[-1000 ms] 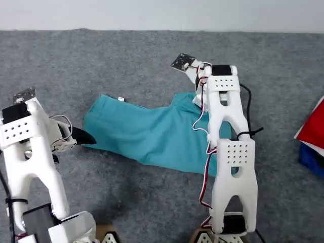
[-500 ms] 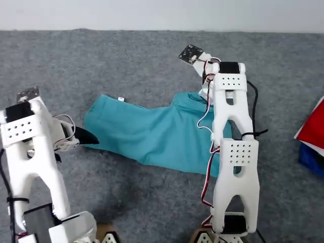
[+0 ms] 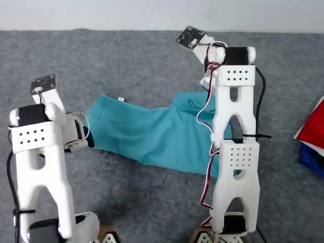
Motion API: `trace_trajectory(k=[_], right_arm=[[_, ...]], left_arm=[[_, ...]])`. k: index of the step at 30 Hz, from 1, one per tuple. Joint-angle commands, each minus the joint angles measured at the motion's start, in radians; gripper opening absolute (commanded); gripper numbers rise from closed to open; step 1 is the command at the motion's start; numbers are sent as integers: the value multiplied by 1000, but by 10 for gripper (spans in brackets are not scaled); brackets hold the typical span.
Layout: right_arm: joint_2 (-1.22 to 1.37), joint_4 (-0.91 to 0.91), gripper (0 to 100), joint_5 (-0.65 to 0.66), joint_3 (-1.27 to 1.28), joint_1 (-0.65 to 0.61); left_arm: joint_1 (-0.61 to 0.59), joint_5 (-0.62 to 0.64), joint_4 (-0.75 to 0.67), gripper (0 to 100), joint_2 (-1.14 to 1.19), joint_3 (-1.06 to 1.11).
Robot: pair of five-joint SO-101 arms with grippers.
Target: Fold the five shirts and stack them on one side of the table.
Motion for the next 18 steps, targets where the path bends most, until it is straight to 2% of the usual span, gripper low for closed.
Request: trace_trajectory(k=[1, 11, 18], right_arm=[[-91, 45, 8, 2, 63, -10], [-389, 41, 8, 5, 660, -77], [-433, -53, 8, 3, 810, -44]], left_arm=[[12, -5, 32, 203, -34, -4], [12, -5, 32, 200, -37, -4], [12, -5, 32, 200, -40, -4]])
